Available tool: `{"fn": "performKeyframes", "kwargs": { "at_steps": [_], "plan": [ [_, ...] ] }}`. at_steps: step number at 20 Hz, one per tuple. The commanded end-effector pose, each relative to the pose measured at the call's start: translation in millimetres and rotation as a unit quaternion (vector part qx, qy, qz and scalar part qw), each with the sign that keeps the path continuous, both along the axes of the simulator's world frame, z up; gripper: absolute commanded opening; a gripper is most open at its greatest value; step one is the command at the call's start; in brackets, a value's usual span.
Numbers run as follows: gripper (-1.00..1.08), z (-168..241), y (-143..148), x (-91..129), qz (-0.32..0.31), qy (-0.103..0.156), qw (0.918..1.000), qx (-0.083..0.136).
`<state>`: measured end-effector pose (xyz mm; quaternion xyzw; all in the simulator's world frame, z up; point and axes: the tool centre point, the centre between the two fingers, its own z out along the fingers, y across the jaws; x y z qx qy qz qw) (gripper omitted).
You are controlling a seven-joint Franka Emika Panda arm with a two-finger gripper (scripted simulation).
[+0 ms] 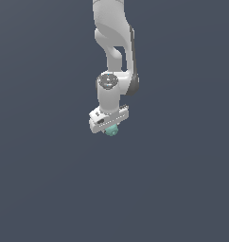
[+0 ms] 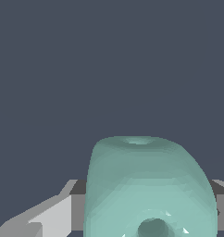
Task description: Pick up the object and move it to a goal position.
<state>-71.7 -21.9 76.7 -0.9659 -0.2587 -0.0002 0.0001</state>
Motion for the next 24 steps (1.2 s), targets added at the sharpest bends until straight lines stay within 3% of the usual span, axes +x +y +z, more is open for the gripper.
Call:
{"fn": "performKeyframes", "kwargs": {
  "at_steps": [1,13,24],
  "plan": [
    [-1.00,16,-10,8,0.000,0.000,1.0000,0.000],
    [-1.00,98,-65,52,0.000,0.000,1.0000,0.000],
    [-1.00,123,-82,69,0.000,0.000,1.0000,0.000]
  ]
}}
